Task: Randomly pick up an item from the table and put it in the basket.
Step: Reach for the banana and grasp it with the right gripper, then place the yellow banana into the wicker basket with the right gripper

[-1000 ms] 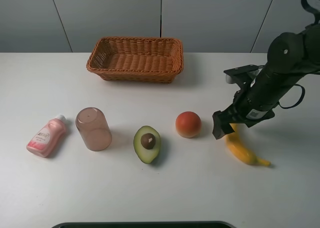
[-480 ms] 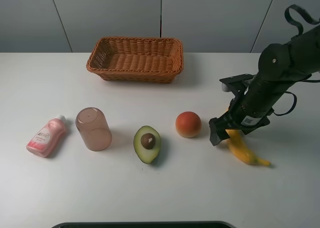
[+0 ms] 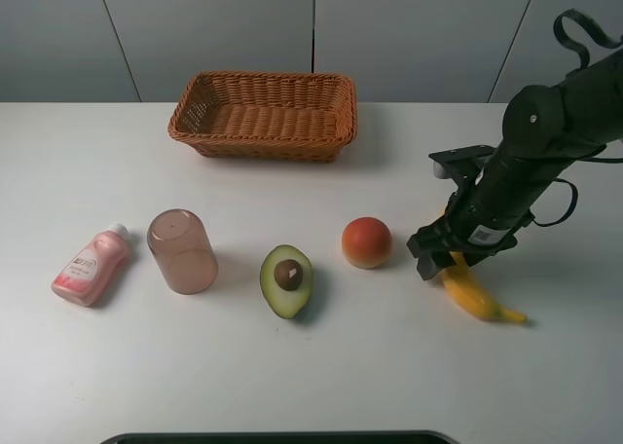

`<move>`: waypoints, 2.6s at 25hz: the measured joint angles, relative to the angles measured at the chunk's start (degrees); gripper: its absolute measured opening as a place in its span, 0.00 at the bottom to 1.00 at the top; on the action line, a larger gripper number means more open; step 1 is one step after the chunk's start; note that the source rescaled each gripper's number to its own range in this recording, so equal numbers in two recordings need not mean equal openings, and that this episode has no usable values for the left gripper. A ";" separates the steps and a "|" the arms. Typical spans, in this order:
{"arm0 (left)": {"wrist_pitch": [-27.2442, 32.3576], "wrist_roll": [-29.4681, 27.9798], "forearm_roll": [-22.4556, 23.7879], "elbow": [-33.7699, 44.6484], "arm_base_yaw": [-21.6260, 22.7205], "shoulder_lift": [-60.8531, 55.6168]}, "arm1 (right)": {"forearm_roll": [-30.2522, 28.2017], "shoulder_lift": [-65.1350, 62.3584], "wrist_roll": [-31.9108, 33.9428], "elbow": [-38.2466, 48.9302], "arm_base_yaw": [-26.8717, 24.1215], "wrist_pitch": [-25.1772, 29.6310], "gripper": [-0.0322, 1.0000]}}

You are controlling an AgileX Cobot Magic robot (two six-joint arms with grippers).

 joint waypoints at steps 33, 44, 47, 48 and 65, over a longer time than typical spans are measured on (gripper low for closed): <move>0.00 0.11 0.00 0.00 0.00 0.00 | -4.11 -12.68 -0.30 -20.92 0.00 14.91 0.03; 0.00 0.11 0.00 0.00 0.00 0.00 | -4.25 -4.78 -16.50 -42.41 7.35 6.71 0.03; 0.00 0.11 0.00 0.00 0.00 0.00 | -4.25 -1.05 -21.82 -45.59 10.42 0.05 0.03; 0.00 0.11 0.00 0.00 0.00 0.00 | -4.25 0.40 -23.50 -46.63 11.48 -1.65 0.03; 0.00 0.11 0.00 0.00 0.00 0.00 | -4.12 28.44 -29.72 -59.74 17.43 -5.28 0.03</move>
